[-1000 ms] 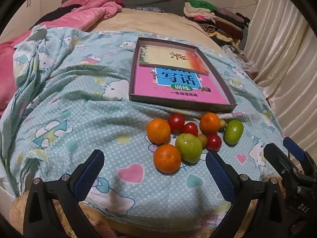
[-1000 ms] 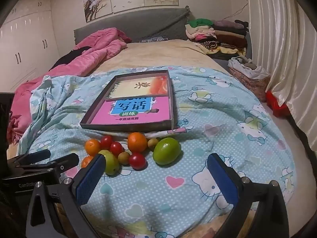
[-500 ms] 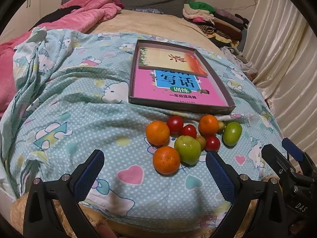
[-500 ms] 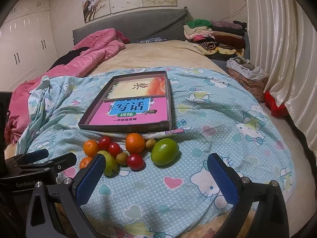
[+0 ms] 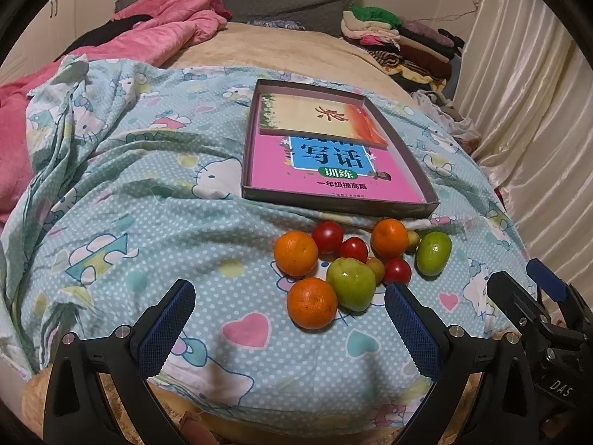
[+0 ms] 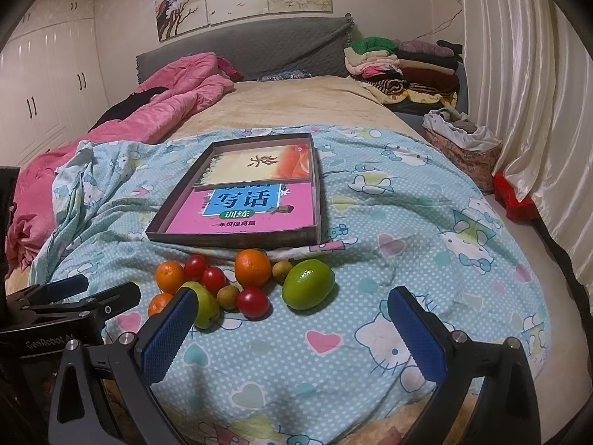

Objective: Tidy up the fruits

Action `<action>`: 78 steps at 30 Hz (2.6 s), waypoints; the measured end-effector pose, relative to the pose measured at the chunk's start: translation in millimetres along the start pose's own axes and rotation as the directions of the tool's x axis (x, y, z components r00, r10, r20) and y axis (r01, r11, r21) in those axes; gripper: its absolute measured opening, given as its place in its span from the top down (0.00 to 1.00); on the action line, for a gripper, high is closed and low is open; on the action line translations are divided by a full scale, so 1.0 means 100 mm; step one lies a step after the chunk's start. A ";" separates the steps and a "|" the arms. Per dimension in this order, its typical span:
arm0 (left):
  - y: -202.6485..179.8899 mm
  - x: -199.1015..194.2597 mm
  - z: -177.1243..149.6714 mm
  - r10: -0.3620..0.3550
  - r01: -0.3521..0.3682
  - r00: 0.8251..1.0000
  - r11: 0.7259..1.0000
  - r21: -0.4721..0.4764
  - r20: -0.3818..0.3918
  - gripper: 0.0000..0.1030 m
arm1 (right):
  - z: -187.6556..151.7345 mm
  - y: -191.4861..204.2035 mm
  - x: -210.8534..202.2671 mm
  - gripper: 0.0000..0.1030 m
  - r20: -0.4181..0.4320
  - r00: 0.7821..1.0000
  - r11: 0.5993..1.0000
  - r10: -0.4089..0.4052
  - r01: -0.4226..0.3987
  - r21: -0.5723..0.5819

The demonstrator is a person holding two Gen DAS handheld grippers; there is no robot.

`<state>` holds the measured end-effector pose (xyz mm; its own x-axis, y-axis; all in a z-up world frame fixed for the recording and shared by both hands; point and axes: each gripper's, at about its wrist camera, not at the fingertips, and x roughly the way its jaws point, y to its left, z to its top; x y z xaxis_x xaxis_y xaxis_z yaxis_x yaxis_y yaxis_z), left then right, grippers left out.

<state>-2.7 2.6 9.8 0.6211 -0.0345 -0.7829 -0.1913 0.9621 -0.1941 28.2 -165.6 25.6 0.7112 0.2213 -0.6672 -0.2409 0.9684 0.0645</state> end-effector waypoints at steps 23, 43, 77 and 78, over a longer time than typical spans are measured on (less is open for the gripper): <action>-0.01 -0.01 0.01 0.006 -0.006 1.000 1.000 0.005 0.009 0.01 | -0.01 0.00 0.01 0.00 -0.002 1.000 1.000 0.004 -0.004 -0.001; 0.04 0.08 -0.01 0.033 -0.033 0.999 0.999 0.003 -0.017 0.01 | 0.04 -0.05 0.11 0.00 -0.007 1.000 1.000 0.002 -0.002 0.022; -0.06 0.56 -0.10 -0.042 0.060 0.979 0.995 0.086 -0.197 0.22 | 0.01 -0.28 1.05 0.28 -0.241 0.970 0.996 -0.004 0.026 0.085; -0.06 0.57 -0.10 -0.042 0.060 0.979 0.995 0.084 -0.200 0.22 | 0.01 -0.28 1.07 0.31 -0.243 0.970 0.996 0.004 0.017 0.085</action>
<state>25.8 -7.5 -39.5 0.4641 -0.1285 -0.8764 -0.0892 0.9776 -0.1906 111.8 -168.8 -46.9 0.5283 0.1904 -0.8275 -0.1715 0.9784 0.1156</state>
